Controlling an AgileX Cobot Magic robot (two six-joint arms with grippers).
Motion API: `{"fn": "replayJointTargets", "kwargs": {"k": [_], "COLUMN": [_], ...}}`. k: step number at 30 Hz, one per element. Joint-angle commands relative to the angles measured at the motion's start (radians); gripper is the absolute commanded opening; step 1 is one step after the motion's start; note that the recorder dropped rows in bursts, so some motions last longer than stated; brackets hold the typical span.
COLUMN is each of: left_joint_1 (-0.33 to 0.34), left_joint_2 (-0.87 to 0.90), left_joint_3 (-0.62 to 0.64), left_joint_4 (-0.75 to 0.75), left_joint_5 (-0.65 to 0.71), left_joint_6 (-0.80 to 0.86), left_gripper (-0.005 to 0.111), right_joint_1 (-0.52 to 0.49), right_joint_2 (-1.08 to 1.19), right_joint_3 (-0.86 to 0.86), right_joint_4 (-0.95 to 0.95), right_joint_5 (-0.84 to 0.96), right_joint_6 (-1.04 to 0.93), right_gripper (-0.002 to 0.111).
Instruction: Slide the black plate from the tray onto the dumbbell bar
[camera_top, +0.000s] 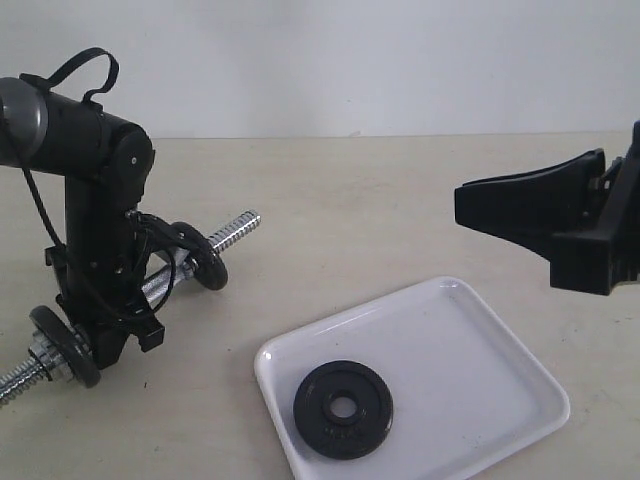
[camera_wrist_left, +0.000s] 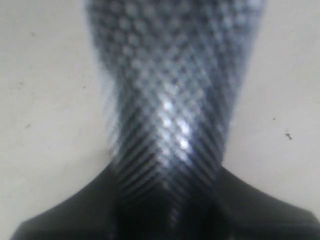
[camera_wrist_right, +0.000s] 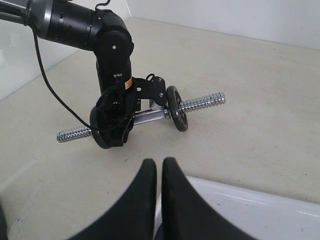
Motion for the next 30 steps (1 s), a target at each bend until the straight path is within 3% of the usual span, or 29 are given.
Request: {"fn": "replayJointTargets", "kwargs": {"k": [1, 6, 8, 19, 26, 30], "left_joint_1": [-0.004, -0.004, -0.004, -0.004, -0.004, -0.004], "left_joint_2": [0.101, 0.101, 0.101, 0.097, 0.032, 0.017], "left_joint_3": [0.058, 0.058, 0.058, 0.056, 0.051, -0.036], "left_joint_4": [-0.136, -0.136, -0.136, -0.139, -0.194, -0.205], "left_joint_5": [-0.226, -0.228, -0.230, -0.291, -0.444, -0.428], "left_joint_6": [0.000, -0.007, -0.014, -0.042, -0.042, -0.034], "left_gripper": [0.011, 0.043, 0.050, 0.049, 0.049, 0.049], "right_joint_1": [0.000, 0.000, 0.000, 0.000, 0.000, 0.000], "right_joint_2": [0.001, 0.001, 0.001, 0.001, 0.001, 0.001], "right_joint_3": [-0.004, -0.004, -0.004, -0.004, -0.004, -0.004], "right_joint_4": [0.004, 0.004, 0.004, 0.004, 0.004, 0.004], "right_joint_5": [-0.003, -0.003, -0.003, -0.005, -0.005, -0.010], "right_joint_6": [-0.010, -0.010, -0.010, -0.010, -0.010, -0.010], "right_gripper": [0.000, 0.000, 0.000, 0.000, 0.000, 0.000]}}
